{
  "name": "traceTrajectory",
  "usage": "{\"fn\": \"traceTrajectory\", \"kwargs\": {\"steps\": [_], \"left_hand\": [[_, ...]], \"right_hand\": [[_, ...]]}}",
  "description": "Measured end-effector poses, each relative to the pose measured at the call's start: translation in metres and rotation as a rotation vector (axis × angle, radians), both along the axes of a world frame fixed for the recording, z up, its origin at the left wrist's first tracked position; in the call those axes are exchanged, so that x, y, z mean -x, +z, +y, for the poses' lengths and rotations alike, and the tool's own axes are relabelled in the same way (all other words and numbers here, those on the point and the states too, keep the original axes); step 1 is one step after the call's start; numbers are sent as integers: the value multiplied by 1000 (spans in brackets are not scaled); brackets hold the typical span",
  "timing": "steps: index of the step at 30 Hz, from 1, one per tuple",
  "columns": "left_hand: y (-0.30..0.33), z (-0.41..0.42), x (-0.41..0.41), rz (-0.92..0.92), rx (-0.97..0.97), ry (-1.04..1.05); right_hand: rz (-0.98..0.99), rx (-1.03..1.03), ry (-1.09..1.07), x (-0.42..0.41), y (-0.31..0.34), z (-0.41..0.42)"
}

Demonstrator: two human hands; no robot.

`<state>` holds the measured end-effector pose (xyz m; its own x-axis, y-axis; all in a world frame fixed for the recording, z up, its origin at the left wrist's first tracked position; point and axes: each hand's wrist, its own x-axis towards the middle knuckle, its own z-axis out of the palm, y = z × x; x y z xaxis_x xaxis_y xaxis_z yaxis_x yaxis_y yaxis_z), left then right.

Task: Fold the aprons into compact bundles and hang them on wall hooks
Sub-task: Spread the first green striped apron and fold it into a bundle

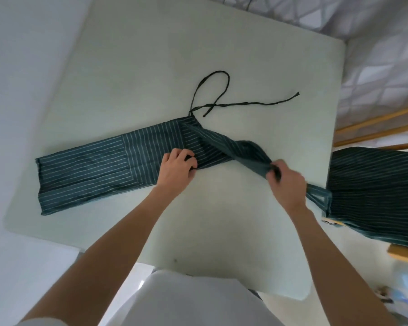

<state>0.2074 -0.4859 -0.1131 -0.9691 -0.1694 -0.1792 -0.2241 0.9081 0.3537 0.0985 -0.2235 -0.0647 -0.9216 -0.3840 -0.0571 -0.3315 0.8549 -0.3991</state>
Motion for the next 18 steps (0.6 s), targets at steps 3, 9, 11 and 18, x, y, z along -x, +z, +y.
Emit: {"fn": "traceTrajectory", "kwargs": {"steps": [3, 9, 11, 18], "left_hand": [[3, -7, -15, -36, 14, -23], [4, 2, -36, -43, 44, -1], [4, 10, -29, -8, 51, 31], [-2, 34, -2, -178, 9, 137]], "right_hand": [[79, 121, -140, 54, 23, -2], [-298, 132, -197, 119, 1, 1], [-467, 86, -192, 113, -14, 12], [-399, 228, -116, 92, -19, 31]]}}
